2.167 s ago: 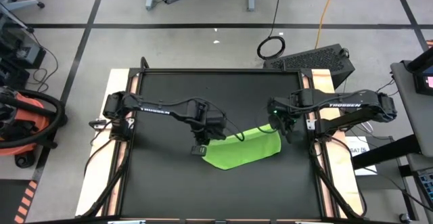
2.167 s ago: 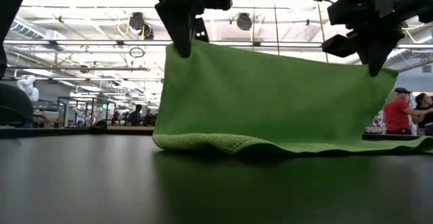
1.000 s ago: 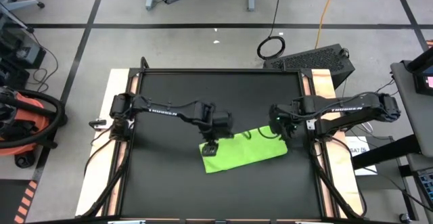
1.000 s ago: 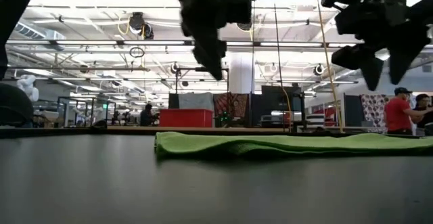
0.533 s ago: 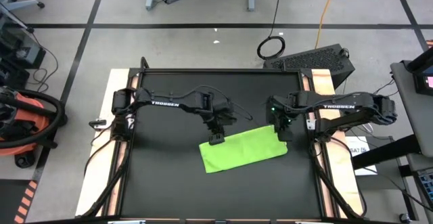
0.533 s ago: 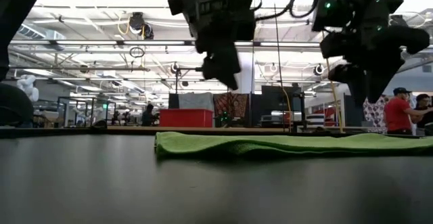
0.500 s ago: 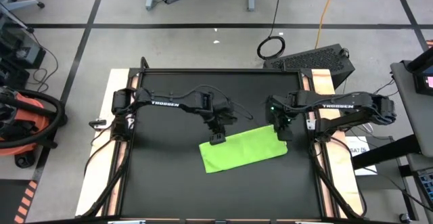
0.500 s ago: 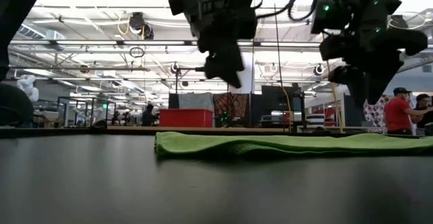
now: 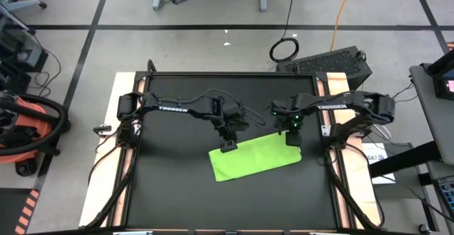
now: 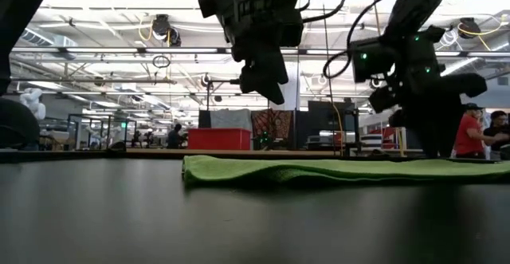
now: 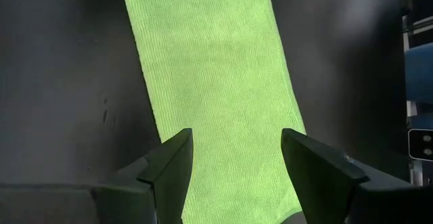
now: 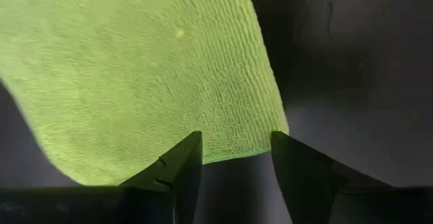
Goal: Roll towel
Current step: Roll the green microfiber towel
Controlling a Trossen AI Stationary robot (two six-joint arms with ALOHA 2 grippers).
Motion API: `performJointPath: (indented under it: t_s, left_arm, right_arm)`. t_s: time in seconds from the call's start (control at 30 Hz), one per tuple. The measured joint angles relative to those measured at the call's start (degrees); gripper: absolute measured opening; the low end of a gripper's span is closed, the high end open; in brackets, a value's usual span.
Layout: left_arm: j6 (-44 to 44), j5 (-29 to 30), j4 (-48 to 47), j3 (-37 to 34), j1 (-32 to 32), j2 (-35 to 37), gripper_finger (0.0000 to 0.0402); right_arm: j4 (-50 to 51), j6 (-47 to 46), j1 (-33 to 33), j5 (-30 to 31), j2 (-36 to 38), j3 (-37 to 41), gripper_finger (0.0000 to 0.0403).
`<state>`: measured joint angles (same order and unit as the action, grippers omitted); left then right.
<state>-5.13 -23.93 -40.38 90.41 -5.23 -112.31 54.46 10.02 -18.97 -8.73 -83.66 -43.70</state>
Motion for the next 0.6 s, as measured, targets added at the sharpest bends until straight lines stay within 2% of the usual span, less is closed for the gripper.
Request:
performJointPath:
  t_s: [0.17,0.27,0.4,0.6]
  left_arm:
    - [0.2,0.0,0.0,0.0,0.0,0.0,0.0231]
    - [1.4,0.1,0.0,0.0,0.0,0.0,0.0231]
    - [1.6,0.2,1.2,0.0,0.0,0.0,0.0231]
    - [2.6,0.6,1.4,0.0,0.0,0.0,0.0231]
  right_arm:
    - [-0.1,-1.2,-1.7,3.1,-2.9,0.0,0.0167]
    - [-0.3,-1.8,-2.4,4.3,-3.8,0.0,0.0153]
    - [-0.4,-1.7,-2.7,4.2,-4.1,0.0,0.0113]
    - [-0.3,-1.0,-2.7,2.6,-4.1,0.0,0.0023]
